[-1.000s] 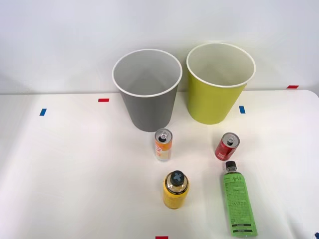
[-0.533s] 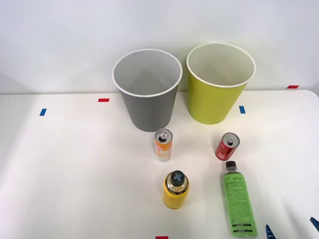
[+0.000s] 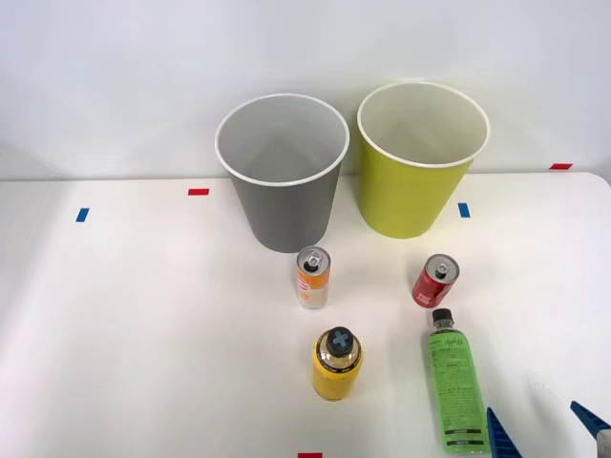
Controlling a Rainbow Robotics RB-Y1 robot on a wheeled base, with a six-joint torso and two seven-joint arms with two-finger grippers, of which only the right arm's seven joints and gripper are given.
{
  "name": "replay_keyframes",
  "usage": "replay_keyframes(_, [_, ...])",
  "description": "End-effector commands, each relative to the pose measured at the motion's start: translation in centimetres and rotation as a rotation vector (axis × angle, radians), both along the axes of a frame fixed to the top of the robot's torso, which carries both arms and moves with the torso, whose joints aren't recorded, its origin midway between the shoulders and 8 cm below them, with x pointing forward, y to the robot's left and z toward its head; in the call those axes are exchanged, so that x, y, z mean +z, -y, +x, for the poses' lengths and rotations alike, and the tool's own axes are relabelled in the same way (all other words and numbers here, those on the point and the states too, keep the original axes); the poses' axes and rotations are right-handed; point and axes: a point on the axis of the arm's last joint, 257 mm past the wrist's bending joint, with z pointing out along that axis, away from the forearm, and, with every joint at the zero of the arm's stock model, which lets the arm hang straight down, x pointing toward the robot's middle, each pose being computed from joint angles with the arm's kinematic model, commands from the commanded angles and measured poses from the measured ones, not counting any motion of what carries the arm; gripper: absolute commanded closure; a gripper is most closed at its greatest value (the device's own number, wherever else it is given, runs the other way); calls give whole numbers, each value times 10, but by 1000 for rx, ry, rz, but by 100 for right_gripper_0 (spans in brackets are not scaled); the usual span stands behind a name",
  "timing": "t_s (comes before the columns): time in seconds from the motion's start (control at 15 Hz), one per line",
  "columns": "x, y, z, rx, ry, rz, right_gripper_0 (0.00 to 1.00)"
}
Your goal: Put cans in the gray bin, plastic bottles in the light green bin
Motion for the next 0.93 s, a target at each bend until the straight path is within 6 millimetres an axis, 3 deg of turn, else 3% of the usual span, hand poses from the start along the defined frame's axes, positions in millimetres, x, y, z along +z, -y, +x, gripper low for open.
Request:
replay_keyframes(0.07, [13, -11, 9, -28, -85, 12, 0])
replay_keyframes(0.27, [2, -9, 15, -40, -156, 7, 0])
replay_keyframes(0.47, [-5, -17, 24, -61, -211, 124, 0])
replay_keyframes(0.93, [-5, -35, 41, -81, -264, 299, 0])
